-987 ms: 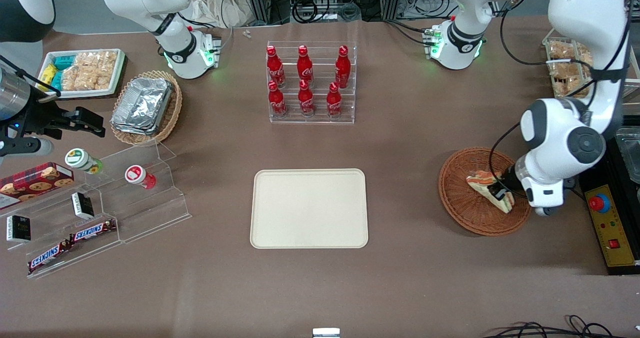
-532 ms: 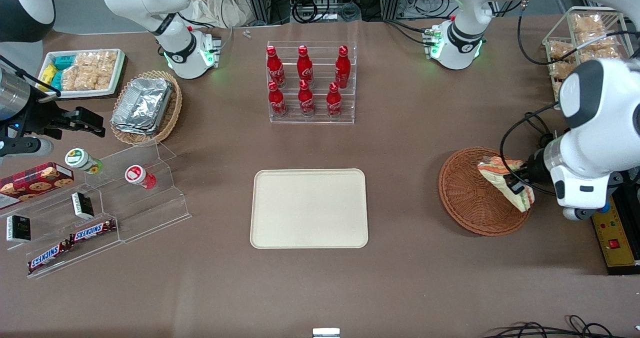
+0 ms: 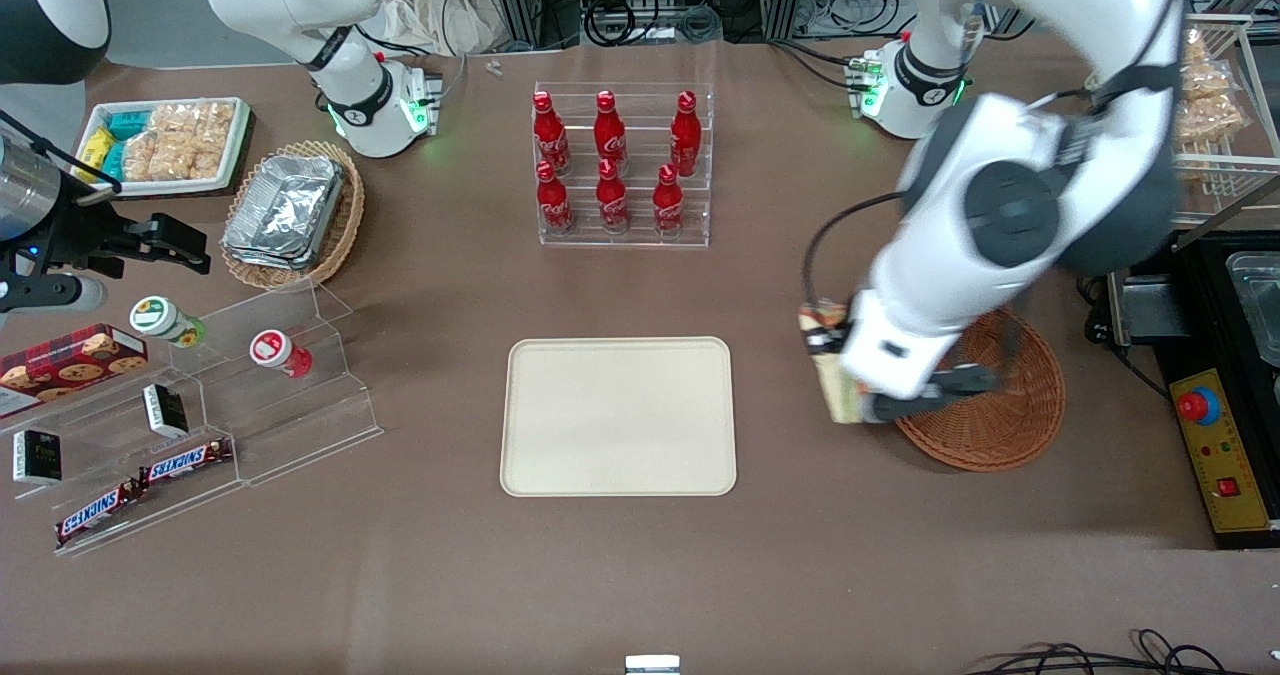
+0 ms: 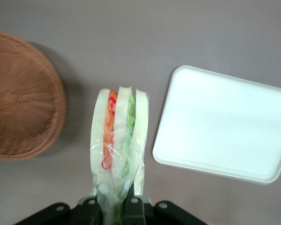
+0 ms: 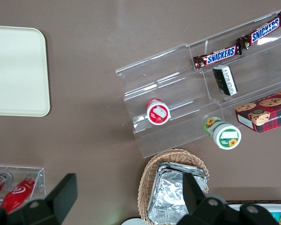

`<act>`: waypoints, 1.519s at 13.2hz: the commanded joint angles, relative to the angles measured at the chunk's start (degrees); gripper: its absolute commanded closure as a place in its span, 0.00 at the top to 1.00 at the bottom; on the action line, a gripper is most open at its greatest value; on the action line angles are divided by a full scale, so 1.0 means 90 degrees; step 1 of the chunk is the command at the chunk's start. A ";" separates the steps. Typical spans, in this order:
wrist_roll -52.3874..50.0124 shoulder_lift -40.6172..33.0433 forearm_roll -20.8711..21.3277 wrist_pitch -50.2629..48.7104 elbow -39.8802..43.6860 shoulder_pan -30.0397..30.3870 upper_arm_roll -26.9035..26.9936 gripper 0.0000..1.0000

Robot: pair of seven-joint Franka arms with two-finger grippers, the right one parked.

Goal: Place sandwich from basket to tray
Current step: 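Lift the sandwich and carry it with the left gripper over the cream tray, then lower the sandwich onto the tray and open the left gripper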

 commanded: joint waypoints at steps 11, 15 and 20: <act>0.0022 0.2552 0.0730 0.2288 0.0462 -0.1037 0.0093 0.17; -0.0007 0.2378 0.0877 0.2210 0.0403 -0.1077 0.0103 1.00; -0.0037 0.1150 0.0750 0.1345 0.0413 -0.0318 0.0094 1.00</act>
